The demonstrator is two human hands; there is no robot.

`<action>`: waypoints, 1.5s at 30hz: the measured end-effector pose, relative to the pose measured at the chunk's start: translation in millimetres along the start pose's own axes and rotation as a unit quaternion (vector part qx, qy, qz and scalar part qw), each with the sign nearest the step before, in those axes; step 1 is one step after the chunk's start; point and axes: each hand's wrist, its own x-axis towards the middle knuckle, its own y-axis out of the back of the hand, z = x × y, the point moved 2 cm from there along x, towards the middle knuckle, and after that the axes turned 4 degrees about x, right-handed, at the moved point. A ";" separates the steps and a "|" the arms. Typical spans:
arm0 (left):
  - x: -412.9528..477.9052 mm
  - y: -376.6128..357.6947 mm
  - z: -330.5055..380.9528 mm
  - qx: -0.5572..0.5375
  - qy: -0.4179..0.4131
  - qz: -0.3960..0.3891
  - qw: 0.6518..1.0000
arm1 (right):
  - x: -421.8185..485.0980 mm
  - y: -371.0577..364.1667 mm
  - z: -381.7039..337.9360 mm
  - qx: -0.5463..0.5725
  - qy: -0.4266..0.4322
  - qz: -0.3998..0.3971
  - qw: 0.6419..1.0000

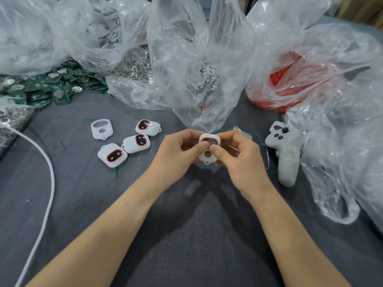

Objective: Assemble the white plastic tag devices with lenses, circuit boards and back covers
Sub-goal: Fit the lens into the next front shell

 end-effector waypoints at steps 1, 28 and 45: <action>0.0 0.3 0.3 -0.001 -0.001 -0.005 1.000 | 0.1 0.5 0.3 0.005 -0.003 -0.001 1.000; -12.2 -26.0 -3.9 0.206 -0.196 0.017 0.958 | -32.3 72.3 -43.7 -0.033 0.064 0.149 0.986; -15.0 -29.2 -12.2 0.323 -0.196 -0.039 0.925 | 1.6 265.0 -30.8 -0.613 -0.294 0.152 0.718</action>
